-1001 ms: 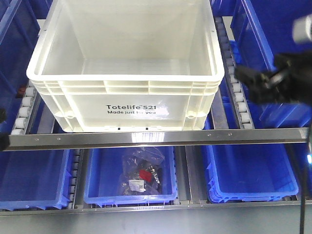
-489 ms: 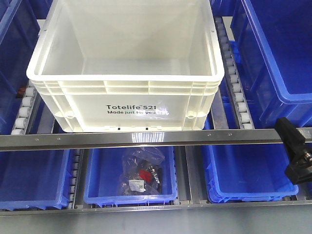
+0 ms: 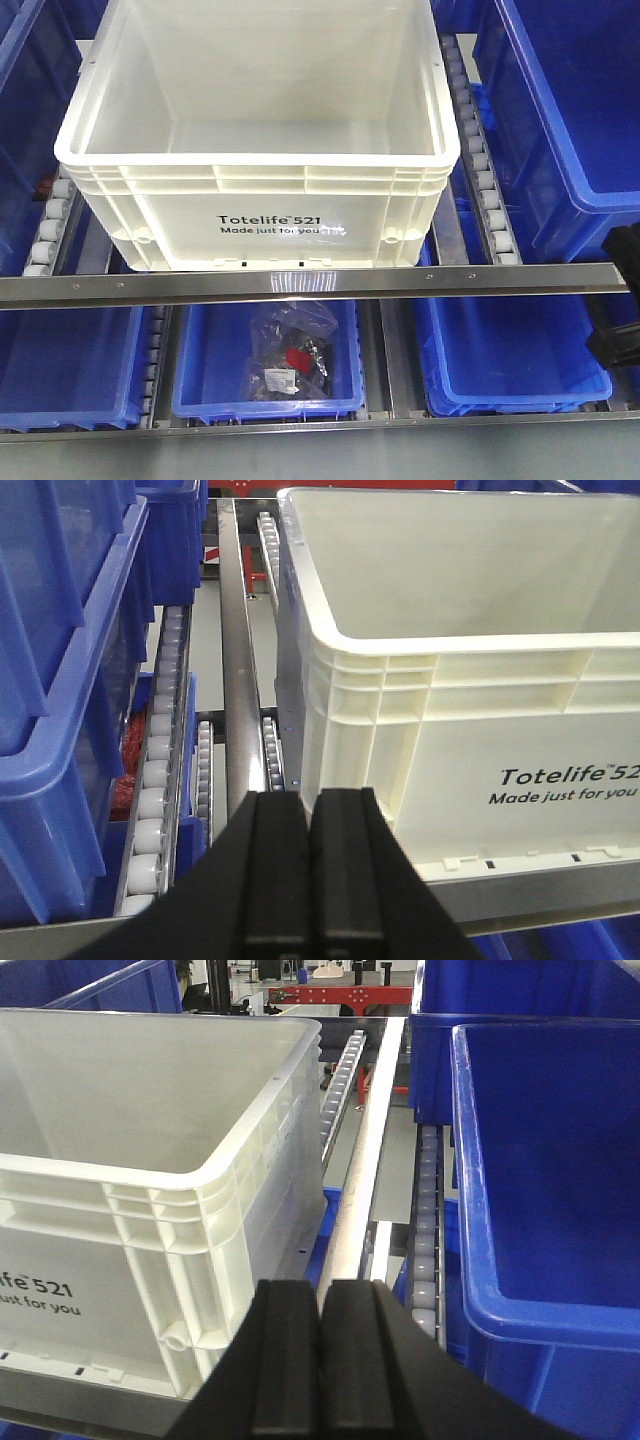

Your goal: Place moving items into box and shelve

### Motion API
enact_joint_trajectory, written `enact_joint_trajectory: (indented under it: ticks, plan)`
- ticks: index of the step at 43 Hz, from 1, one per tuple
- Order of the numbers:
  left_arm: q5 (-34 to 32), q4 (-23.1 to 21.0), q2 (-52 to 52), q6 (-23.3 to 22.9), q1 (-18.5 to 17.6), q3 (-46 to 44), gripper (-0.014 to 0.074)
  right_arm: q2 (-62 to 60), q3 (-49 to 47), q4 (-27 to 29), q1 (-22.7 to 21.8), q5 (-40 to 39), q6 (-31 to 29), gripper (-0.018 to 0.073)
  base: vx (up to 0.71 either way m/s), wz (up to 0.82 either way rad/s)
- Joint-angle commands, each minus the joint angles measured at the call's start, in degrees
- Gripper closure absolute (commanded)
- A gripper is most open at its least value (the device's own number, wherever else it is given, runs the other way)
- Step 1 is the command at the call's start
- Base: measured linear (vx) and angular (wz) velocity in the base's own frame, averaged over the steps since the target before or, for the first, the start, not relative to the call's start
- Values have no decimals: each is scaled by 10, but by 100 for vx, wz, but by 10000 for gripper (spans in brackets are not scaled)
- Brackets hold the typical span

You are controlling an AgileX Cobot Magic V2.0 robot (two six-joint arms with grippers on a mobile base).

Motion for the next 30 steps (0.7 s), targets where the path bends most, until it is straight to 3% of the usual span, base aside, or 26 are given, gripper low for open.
enact_joint_trajectory:
  ticks: [1, 10, 30]
  plan:
    - [-44, -6, 6, -5, -1, -17, 605, 6, -16, 14, -1, -28, -1, 571, 0, 0]
    - [-39, -6, 6, -5, -1, -17, 605, 6, -16, 41, -1, -24, -1, 568, 0, 0]
    - [-30, 2, -21, 7, -1, -16, 605, 6, -16, 42, -1, -24, -1, 567, 0, 0]
